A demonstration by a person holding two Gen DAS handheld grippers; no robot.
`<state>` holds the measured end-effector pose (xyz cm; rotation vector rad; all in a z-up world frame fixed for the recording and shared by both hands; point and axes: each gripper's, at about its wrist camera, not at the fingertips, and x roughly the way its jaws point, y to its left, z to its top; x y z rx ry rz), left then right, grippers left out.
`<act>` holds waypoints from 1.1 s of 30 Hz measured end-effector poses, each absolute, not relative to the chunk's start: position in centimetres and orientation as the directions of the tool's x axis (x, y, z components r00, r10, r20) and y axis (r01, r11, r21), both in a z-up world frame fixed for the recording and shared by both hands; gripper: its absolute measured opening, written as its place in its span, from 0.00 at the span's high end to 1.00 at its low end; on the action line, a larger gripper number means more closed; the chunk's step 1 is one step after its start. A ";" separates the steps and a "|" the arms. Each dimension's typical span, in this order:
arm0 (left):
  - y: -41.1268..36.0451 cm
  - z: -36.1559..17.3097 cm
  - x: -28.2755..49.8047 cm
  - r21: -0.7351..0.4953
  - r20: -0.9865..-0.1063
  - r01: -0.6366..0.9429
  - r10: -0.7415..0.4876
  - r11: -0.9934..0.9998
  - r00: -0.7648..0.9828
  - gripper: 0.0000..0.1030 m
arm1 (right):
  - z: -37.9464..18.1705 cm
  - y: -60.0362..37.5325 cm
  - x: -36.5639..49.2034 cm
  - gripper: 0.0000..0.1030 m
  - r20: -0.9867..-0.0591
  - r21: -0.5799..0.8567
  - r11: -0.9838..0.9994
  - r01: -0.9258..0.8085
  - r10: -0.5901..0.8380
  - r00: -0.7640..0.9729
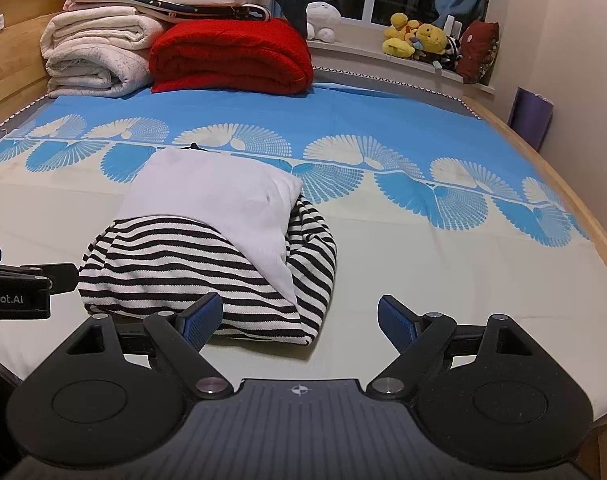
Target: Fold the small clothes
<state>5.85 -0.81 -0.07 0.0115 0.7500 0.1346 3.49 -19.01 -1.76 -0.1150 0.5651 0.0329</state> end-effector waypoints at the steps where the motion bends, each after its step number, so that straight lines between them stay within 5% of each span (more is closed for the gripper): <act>1: -0.8 -0.1 5.8 0.057 -0.679 -0.119 0.126 0.991 0.724 0.01 | -1.8 -19.0 3.5 0.17 -0.536 -0.101 0.993 -0.063 -0.001 0.844; 33: -0.8 0.1 5.7 0.059 -0.668 -0.092 0.108 0.994 0.736 0.01 | -2.0 -19.0 3.4 0.17 -0.539 -0.108 0.992 -0.072 0.003 0.842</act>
